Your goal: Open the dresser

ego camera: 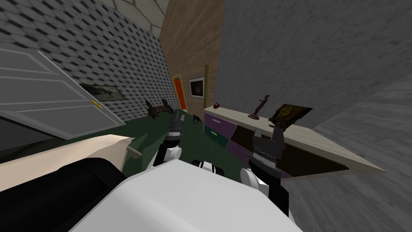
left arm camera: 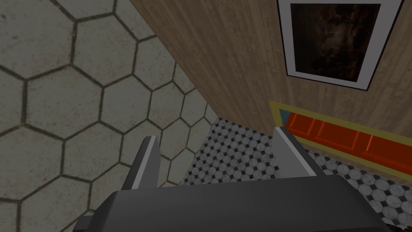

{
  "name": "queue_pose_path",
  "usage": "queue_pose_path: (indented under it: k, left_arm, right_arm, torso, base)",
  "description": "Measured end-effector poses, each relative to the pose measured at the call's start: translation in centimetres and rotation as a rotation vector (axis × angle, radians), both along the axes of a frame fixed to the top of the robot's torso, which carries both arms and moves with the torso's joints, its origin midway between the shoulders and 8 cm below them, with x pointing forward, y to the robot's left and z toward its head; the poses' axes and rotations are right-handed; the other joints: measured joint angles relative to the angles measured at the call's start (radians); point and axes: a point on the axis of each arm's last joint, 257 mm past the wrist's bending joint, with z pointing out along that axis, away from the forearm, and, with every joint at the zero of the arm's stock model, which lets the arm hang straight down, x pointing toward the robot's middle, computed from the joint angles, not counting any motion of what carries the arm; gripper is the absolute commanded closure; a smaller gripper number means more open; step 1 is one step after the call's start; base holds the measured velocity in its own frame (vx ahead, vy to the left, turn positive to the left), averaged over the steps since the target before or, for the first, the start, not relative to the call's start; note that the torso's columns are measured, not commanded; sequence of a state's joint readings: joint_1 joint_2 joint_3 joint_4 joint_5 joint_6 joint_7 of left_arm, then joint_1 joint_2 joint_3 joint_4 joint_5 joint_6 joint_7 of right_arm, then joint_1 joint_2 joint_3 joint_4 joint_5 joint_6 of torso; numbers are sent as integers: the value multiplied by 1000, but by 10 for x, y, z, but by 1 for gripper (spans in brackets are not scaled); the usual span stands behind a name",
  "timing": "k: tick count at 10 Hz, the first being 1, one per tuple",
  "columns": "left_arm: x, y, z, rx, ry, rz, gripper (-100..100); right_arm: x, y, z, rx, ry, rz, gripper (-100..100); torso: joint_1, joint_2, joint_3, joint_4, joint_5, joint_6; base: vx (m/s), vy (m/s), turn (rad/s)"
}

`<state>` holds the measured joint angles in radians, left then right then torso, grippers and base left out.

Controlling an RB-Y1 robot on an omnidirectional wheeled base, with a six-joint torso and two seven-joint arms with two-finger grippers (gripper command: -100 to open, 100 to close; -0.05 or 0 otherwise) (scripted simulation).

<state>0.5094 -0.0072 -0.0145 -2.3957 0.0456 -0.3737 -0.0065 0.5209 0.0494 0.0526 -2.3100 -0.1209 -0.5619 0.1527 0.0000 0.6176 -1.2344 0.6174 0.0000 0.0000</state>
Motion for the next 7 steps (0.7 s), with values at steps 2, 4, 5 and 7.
queue_pose_path:
  k: [2, 4, 5, 7]
  left_arm:
    - [0, 0, 0, 0, 1, 0, 0]
    - [0, 0, 0, 0, 1, 0, 0]
    - [0, 0, 0, 0, 1, 0, 0]
    - [0, 0, 0, 0, 1, 0, 0]
  right_arm:
    - [2, 3, -1, -30, 7, 6, -100]
    - [5, 13, -3, -122, 27, 10, -100]
    - [6, 18, -5, -178, 39, 6, -100]
    - [13, 32, -10, -300, 62, -16, -100]
  torso:
    - [0, 106, -217, 106, 0, 0]
    - [1, 117, -242, 119, 0, 0]
    - [1, 118, -243, 120, 0, 0]
    - [1, 119, -242, 120, 0, 0]
  base:
    - [42, 8, -70]
    - [84, 34, -108]
    - [111, 50, -141]
    - [138, 68, -195]
